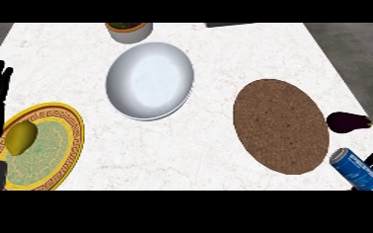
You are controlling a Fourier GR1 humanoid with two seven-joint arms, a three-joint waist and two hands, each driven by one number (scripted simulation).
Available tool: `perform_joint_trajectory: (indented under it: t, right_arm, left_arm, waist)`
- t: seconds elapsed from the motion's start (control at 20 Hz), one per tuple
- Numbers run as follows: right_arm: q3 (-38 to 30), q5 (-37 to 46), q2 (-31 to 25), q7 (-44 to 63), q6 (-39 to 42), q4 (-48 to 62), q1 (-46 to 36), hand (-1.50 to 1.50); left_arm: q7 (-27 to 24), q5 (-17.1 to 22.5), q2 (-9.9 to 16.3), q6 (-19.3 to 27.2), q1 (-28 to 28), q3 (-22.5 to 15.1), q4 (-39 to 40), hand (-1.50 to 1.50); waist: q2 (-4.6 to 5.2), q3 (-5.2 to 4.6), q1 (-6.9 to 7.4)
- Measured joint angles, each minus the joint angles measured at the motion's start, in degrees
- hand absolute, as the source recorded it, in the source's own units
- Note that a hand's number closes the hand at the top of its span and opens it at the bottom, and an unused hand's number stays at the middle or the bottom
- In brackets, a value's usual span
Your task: Pick the can from the placemat and place it in the bowl
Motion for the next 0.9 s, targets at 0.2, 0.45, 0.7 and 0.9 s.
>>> perform_joint_trajectory:
  t: [0.2,0.45,0.7,0.9]
  right_arm:
    - [2.1,0.3,5.3,5.7,0.7,-14.5,3.6,1.5]
    - [7.7,1.9,10.1,11.6,4.0,-35.3,6.8,1.5]
    - [16.8,3.6,14.3,19.8,8.4,-47.7,5.3,1.5]
    - [25.5,4.2,15.5,28.3,10.0,-48.4,-0.7,1.5]
  left_arm:
    - [-0.1,0.2,-0.2,-0.6,0.3,-0.6,-0.8,0.0]
    - [0.1,0.4,-0.3,-1.2,-0.3,-1.1,-1.1,0.0]
    - [0.3,-0.1,-1.4,-1.2,-1.3,-2.8,-1.4,0.0]
    - [0.3,-0.7,-2.2,-1.2,-2.6,-4.3,-1.2,0.0]
  waist:
    - [0.26,0.08,1.27]
    - [0.63,0.16,2.84]
    - [1.2,0.26,5.07]
    - [1.57,0.31,6.71]
